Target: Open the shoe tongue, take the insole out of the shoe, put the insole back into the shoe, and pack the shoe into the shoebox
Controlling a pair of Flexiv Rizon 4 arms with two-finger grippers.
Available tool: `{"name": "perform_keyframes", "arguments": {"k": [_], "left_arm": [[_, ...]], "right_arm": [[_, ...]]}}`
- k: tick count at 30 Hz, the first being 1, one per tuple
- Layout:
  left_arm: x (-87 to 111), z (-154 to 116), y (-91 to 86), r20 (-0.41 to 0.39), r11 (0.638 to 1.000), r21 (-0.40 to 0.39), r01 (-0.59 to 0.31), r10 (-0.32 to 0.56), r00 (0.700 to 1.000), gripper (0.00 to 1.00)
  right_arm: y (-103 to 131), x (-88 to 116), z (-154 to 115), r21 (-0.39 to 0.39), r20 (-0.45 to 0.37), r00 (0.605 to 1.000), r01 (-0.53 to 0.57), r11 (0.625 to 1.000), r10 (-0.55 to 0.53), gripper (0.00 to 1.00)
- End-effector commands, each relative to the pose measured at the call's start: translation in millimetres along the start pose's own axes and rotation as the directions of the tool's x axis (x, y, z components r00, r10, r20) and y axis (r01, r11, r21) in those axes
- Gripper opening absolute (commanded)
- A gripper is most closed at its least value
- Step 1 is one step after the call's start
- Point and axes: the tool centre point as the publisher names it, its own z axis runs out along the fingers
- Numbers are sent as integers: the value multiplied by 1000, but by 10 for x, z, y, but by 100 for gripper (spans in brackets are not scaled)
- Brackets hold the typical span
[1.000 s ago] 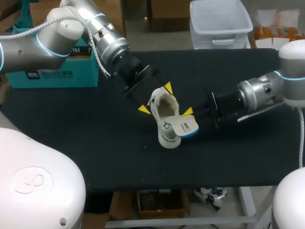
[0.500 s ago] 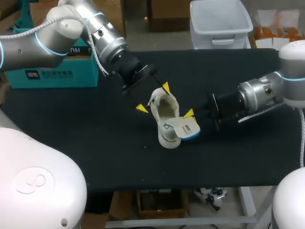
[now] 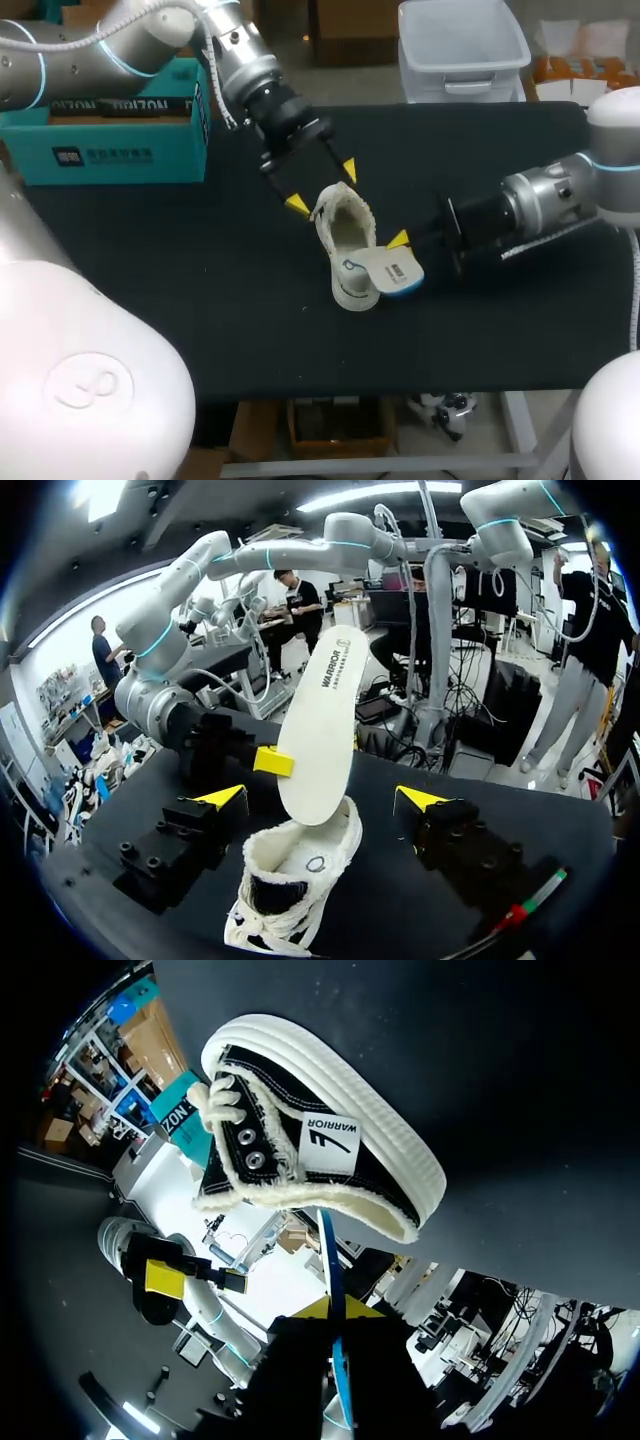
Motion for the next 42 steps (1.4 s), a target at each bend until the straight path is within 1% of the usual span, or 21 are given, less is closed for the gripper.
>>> {"name": "perform_keyframes", "arguments": {"k": [1, 10, 11, 12, 13, 14, 15, 16, 17, 18, 19, 22, 35, 36, 42], "left_arm": [[-76, -62, -2, -84, 1000, -1, 17, -17, 996, 100], [-141, -36, 32, -100, 998, -15, 57, -58, 993, 100], [-160, -75, 88, -110, 998, -7, 62, -62, 992, 100], [-163, -82, 98, -112, 998, -5, 61, -61, 992, 100], [-171, -140, 162, -107, 996, -21, 84, -86, 991, 100], [-171, -140, 162, -107, 996, -21, 84, -86, 991, 100], [-226, -197, 244, -106, 994, -58, 88, -94, 990, 100], [-255, -200, 289, -162, 995, -55, 81, -89, 983, 100], [-260, -204, 298, -162, 994, -64, 85, -94, 982, 100], [-317, -246, 370, -181, 991, -87, 100, -114, 977, 100], [-338, -266, 399, -176, 990, -89, 107, -121, 977, 100], [-381, -305, 480, -199, 987, -123, 105, -128, 972, 100], [-381, -305, 480, -199, 987, -123, 105, -128, 972, 100], [-419, -539, 620, -309, 964, -266, 19, -104, 945, 100], [-363, -562, 600, -313, 960, -278, -12, -79, 946, 100]], "right_arm": [[-10, -20, -1, -3, -5, 1000, 1, 1000, -1, 0], [-8, -21, 5, 0, -4, 1000, 2, 1000, -2, 0], [-8, -17, 9, 1, -2, 1000, 0, 1000, 0, 0], [-9, -16, 9, 0, -1, 1000, -1, 1000, 1, 0], [-9, -15, 10, 0, 0, 1000, -2, 1000, 2, 0], [-9, -15, 10, 0, 0, 1000, -2, 1000, 2, 0], [-11, -13, 10, 0, 0, 1000, -3, 1000, 3, 0], [-13, -12, 10, -1, 1, 1000, -3, 1000, 3, 0], [-15, -12, 10, -2, 1, 1000, -4, 1000, 4, 0], [-18, -32, 12, -1, -2, 1000, -4, 1000, 4, 0], [-13, -44, 12, 0, -4, 1000, -3, 1000, 3, 0], [-5, -56, 11, 2, -10, 1000, -1, 1000, 1, 0], [-5, -56, 11, 2, -10, 1000, -1, 1000, 1, 0], [-43, -18, 29, 6, 8, 999, -34, 999, 34, 0], [-7, 15, 25, 14, 16, 999, -39, 999, 38, 0]]}}
